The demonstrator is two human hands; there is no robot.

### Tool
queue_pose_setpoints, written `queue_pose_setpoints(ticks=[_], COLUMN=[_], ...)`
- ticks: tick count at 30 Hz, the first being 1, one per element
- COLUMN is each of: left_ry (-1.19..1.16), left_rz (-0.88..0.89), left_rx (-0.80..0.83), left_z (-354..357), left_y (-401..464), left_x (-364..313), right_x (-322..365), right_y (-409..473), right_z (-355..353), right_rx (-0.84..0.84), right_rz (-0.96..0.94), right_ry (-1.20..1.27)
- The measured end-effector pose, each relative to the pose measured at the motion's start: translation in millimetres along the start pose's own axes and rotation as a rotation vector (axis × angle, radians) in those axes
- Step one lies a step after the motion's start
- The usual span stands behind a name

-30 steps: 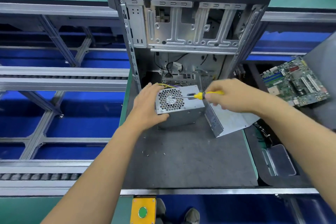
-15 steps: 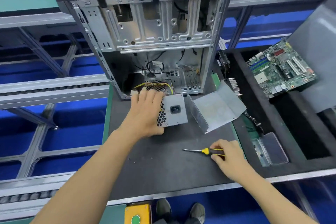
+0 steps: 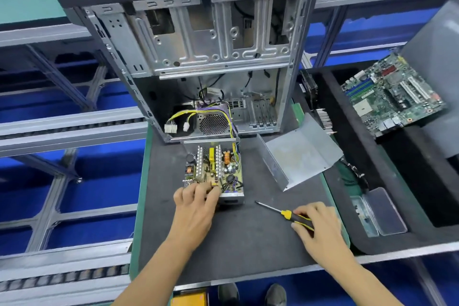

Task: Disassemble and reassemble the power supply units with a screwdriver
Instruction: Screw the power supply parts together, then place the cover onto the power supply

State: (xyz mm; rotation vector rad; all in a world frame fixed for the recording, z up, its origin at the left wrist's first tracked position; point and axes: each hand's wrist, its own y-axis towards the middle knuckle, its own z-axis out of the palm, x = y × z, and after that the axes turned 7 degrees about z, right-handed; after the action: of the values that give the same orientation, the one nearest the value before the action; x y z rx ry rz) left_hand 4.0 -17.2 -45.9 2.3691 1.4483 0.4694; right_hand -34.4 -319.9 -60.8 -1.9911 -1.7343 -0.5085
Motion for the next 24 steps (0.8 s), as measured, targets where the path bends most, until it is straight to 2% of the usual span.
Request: queue_pose_setpoints(ticks=[3, 7, 10, 12, 16, 21, 22, 24], left_ry=[-0.091, -0.152, -0.205, -0.264, -0.363, -0.43, -0.437, -0.447], left_rz=[-0.053, -0.062, -0.189, -0.331, -0.517, -0.547, -0.547, -0.553], left_rx=[0.023, -0.069, -0.116, -0.087, -0.017, -0.011, -0.013, -0.026], left_z=[-3, -8, -13, -15, -14, -15, -15, -15], left_y=[4, 7, 3, -1, -8, -12, -12, -10], left_x=[-3, 1, 10, 18, 25, 24, 24, 26], right_x=[3, 16, 30, 45, 79, 102, 101, 98], right_y=[-1, 2, 13, 27, 67, 87, 87, 91], right_z=[6, 11, 8, 5, -5, -17, -22, -42], right_rx=[-0.027, -0.094, -0.224, -0.301, -0.191, -0.133, -0.156, -0.212], right_rz=[0.042, 0.09, 0.094, 0.111, 0.177, 0.153, 0.144, 0.198], right_ry=[-0.035, -0.077, -0.122, -0.135, -0.074, -0.241, -0.202, 0.042])
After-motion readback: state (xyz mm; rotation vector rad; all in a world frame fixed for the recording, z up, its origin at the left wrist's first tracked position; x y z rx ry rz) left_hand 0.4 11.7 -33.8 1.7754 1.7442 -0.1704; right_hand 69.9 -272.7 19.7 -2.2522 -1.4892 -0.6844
